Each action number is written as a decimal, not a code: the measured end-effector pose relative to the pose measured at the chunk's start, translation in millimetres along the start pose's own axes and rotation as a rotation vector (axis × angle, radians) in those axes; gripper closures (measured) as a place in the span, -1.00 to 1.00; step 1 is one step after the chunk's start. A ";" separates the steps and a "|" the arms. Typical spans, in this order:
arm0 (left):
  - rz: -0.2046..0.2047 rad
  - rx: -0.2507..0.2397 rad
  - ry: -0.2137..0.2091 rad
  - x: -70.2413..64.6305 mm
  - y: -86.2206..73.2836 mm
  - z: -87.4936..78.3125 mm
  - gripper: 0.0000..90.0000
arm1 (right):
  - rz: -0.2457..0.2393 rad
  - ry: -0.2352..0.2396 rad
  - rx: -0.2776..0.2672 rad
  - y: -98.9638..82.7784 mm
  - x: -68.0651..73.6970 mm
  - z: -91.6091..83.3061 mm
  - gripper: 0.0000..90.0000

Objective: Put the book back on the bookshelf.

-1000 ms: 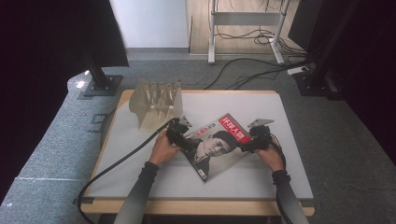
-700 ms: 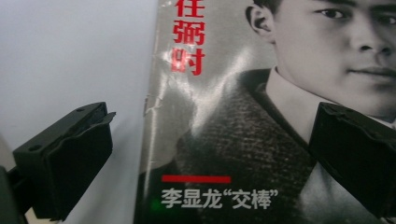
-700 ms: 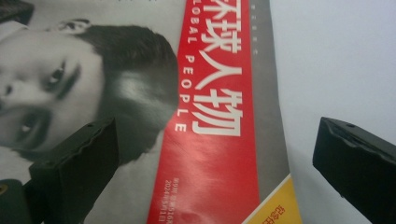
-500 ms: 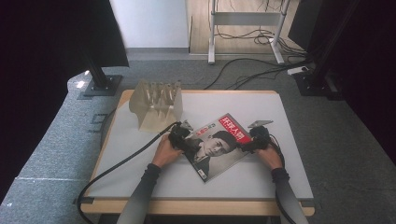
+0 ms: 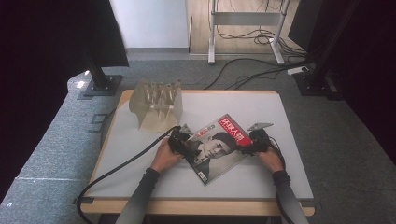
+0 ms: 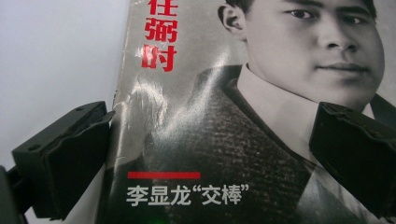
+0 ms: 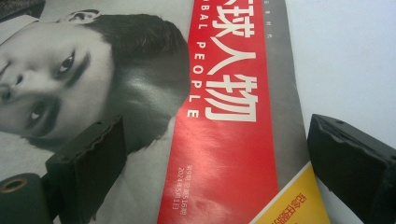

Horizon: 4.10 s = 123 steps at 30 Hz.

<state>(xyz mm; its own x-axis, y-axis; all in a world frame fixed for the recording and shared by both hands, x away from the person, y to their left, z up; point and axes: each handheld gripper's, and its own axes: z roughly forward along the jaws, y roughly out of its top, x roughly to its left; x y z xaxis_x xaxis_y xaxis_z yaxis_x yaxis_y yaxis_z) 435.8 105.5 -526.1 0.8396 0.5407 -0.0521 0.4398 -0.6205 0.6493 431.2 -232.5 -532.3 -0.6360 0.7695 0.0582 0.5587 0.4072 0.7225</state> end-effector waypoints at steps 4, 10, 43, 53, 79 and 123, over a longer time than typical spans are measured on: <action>0.005 0.006 -0.007 -5.7 -4.9 -4.4 -1.00 | -0.008 0.010 0.007 -3.1 5.3 -3.8 -0.87; 0.008 0.013 -0.009 -16.7 -13.7 -12.0 -1.00 | -0.022 0.029 0.003 -10.5 15.4 -10.3 -0.87; 0.065 0.100 0.086 -18.2 -41.4 -56.4 -1.00 | -0.075 -0.012 0.027 -62.0 48.2 -66.2 -0.89; -0.017 0.115 0.138 19.8 -44.3 -51.9 -1.00 | -0.058 -0.024 0.031 -63.8 45.2 -60.6 -1.00; 0.016 0.044 0.053 -31.6 -65.0 -56.0 -1.00 | 0.018 -0.168 0.051 -29.4 11.3 -32.5 -1.00; -0.054 0.026 0.188 -12.9 -40.1 -37.8 -1.00 | 0.078 -0.096 0.016 22.4 1.8 4.4 -0.80</action>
<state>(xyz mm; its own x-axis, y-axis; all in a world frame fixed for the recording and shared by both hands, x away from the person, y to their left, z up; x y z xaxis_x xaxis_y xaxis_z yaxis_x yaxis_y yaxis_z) 395.3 144.8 -522.8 0.7412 0.6688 0.0577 0.4929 -0.6006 0.6295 444.8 -219.8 -519.0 -0.5371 0.8423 0.0467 0.6132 0.3518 0.7072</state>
